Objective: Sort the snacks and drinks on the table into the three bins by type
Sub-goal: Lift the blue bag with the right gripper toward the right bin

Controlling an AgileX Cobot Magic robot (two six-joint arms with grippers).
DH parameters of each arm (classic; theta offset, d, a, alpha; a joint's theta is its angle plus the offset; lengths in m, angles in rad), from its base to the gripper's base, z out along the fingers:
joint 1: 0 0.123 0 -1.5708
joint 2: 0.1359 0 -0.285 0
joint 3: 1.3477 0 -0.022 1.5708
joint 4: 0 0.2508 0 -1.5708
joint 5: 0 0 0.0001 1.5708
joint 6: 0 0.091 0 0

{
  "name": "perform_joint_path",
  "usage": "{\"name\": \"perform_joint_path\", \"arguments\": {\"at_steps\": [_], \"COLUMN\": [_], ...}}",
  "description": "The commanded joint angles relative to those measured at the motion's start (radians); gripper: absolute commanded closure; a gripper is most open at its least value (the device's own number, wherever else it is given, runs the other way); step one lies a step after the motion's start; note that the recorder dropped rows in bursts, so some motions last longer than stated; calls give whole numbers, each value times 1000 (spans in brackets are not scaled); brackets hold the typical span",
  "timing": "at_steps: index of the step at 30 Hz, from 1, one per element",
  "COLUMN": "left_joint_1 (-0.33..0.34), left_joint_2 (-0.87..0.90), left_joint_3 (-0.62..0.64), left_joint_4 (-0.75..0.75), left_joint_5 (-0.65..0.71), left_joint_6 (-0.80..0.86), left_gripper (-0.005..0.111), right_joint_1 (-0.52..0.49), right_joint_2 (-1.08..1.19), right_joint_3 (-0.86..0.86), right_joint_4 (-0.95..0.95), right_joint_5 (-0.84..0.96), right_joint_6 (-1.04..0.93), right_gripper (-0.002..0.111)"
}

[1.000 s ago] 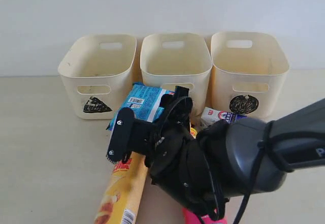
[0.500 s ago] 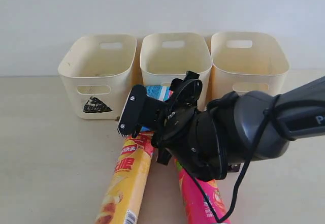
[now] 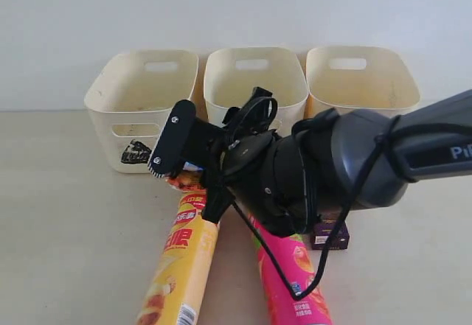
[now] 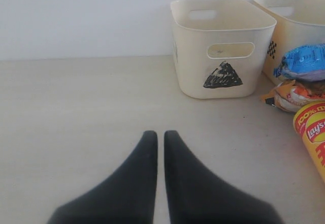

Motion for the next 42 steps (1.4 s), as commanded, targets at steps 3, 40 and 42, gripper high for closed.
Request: {"name": "perform_joint_path", "arguments": {"at_steps": [3, 40, 42], "left_joint_1": [3, 3, 3], "left_joint_2": [-3, -3, -3], "left_joint_3": [4, 4, 4], "left_joint_4": [0, 0, 0], "left_joint_5": [-8, -3, -3], "left_joint_6": [-6, -6, -6], "left_gripper": [103, 103, 103], "right_joint_1": [-11, -111, -111], "right_joint_2": [-2, -239, -262], "right_joint_3": [-4, -6, -6], "right_joint_4": [-5, 2, 5], "right_joint_5": [-12, -203, -199], "right_joint_6": [-22, 2, 2], "right_gripper": [46, 108, 108]}}
